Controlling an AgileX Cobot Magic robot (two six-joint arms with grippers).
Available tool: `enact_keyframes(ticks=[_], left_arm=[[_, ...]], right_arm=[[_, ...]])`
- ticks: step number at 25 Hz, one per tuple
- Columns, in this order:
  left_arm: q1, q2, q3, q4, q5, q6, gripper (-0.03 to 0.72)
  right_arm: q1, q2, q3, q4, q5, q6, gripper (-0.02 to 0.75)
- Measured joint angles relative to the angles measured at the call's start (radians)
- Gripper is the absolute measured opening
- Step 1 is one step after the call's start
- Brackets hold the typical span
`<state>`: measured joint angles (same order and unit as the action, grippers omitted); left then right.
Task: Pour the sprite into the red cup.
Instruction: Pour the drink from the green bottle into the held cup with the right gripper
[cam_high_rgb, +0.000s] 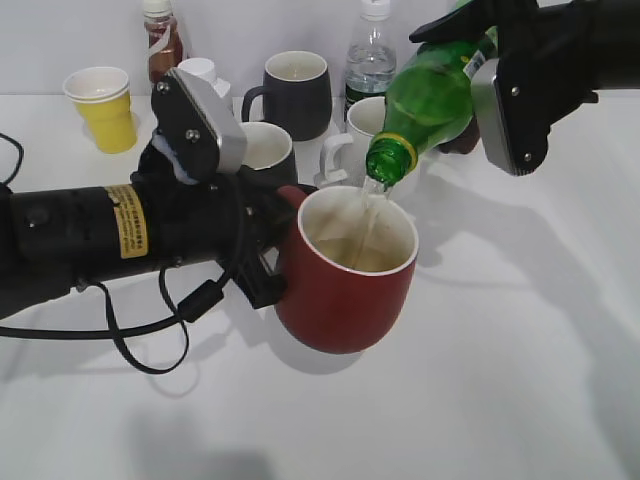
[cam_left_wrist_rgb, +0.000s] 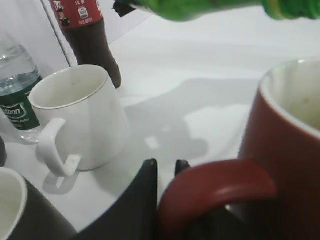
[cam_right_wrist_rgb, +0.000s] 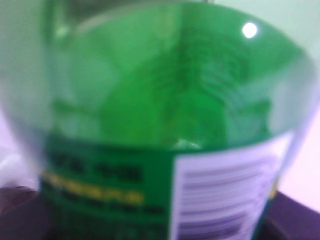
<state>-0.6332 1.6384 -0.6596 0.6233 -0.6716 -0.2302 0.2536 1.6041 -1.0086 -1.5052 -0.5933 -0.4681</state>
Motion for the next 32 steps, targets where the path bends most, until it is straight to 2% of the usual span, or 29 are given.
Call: enact_keyframes(ticks=[15, 25, 32], left_arm=[[0.000, 0.000, 0.000, 0.002, 0.003, 0.000, 0.076], [0.003, -0.007, 0.000, -0.082, -0.056, 0.000, 0.076], [0.058, -0.072, 0.000, -0.097, -0.061, 0.002, 0.076]], right_arm=[[0.000, 0.000, 0.000, 0.007, -0.003, 0.041, 0.428], [0.000, 0.000, 0.000, -0.034, -0.070, 0.458, 0.428], [0.000, 0.000, 0.000, -0.034, -0.112, 0.815, 0.428]])
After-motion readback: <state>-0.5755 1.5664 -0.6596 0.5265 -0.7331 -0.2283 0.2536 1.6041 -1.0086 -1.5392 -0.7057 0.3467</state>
